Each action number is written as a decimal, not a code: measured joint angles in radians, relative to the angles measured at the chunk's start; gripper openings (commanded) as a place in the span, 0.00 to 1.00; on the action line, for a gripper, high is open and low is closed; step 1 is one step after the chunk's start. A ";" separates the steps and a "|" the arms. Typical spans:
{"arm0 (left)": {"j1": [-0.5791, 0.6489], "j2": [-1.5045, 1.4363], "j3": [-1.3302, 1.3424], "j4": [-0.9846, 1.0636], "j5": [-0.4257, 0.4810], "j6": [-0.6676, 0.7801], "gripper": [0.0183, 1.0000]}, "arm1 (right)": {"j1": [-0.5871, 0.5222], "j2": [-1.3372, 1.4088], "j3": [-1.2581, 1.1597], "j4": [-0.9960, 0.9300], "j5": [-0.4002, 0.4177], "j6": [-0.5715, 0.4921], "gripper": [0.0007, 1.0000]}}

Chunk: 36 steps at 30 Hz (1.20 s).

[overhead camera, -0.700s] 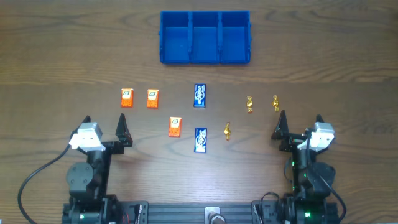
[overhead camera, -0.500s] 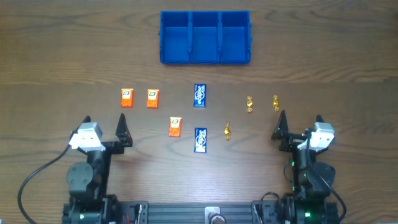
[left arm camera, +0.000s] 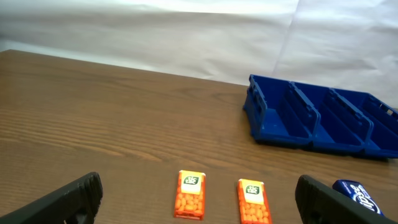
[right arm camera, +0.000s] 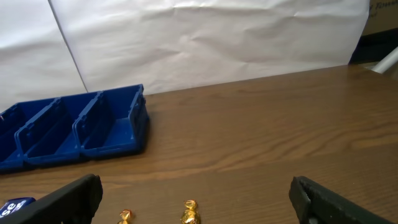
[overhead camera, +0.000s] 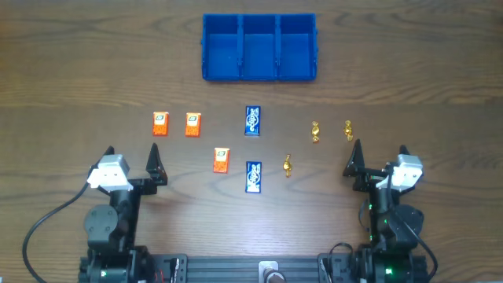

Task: Sort Candies Into Trays

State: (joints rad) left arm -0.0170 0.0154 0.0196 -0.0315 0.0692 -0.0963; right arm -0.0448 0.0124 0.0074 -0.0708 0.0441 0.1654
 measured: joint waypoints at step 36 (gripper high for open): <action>-0.017 1.677 1.161 -0.611 0.004 0.085 1.00 | 0.000 0.000 0.000 0.000 0.000 0.000 1.00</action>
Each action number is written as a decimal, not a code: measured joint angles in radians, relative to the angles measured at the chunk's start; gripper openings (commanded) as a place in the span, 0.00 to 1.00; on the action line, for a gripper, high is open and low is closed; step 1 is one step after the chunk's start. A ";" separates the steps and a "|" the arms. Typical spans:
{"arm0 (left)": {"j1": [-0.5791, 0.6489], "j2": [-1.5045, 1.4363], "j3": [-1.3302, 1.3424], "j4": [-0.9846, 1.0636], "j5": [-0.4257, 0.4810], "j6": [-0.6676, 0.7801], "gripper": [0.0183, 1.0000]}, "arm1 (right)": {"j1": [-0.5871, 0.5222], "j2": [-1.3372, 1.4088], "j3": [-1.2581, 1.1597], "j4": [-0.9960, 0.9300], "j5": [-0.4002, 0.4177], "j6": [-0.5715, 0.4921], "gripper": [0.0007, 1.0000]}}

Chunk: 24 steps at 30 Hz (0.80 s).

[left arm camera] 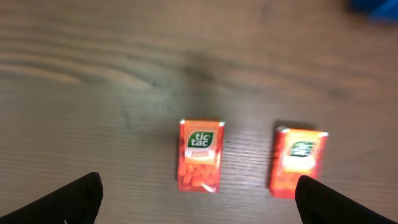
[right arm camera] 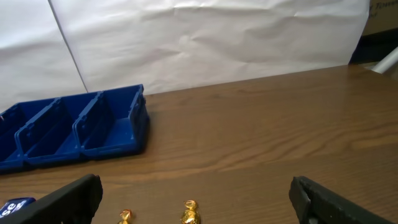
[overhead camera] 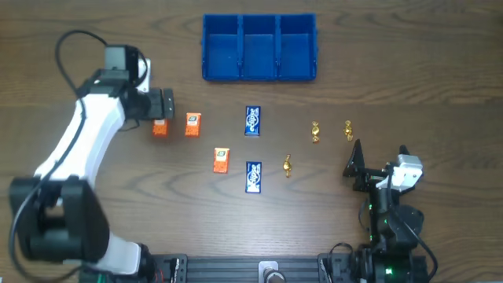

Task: Sort Candies Into Trays

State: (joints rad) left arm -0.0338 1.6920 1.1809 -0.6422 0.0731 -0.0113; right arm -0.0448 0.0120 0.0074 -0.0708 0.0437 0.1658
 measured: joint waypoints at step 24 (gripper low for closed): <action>-0.010 0.203 0.000 0.005 0.031 0.113 0.91 | 0.000 0.000 0.000 0.000 0.000 0.000 1.00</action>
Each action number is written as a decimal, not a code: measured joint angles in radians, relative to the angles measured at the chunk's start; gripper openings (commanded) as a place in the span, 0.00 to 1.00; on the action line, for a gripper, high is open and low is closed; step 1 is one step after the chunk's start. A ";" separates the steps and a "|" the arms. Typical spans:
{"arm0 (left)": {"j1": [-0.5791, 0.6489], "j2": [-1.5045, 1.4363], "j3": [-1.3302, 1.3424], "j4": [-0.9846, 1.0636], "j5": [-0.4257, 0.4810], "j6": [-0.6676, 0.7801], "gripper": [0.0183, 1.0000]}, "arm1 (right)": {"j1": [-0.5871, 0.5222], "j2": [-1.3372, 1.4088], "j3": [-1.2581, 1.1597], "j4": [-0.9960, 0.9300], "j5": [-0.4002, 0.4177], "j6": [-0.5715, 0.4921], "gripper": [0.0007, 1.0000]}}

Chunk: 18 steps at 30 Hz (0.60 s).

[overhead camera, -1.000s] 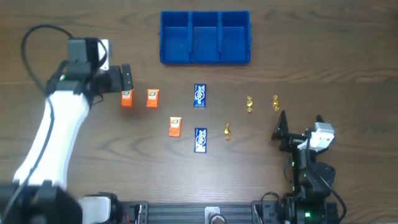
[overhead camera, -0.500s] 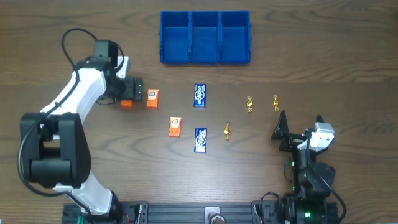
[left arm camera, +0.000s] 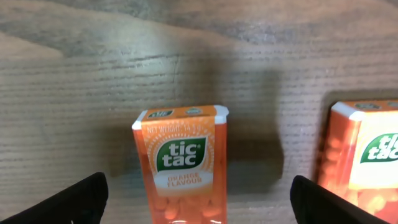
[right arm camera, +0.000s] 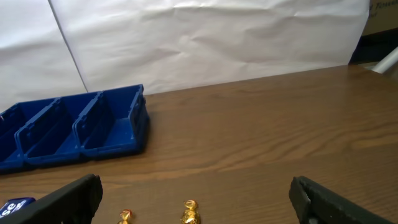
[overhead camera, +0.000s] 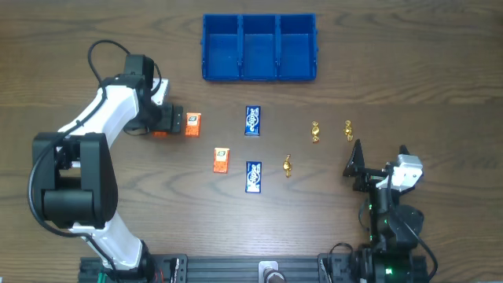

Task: Sort Candies Into Trays

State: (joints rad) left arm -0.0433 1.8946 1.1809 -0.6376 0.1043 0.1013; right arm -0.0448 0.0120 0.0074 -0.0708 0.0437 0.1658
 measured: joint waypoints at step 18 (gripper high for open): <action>0.000 0.023 0.000 0.013 -0.026 -0.007 0.54 | 0.000 0.000 0.000 0.000 0.000 0.000 1.00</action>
State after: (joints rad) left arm -0.0429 1.9171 1.1809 -0.6243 0.0788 0.0940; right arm -0.0448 0.0120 0.0074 -0.0708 0.0437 0.1658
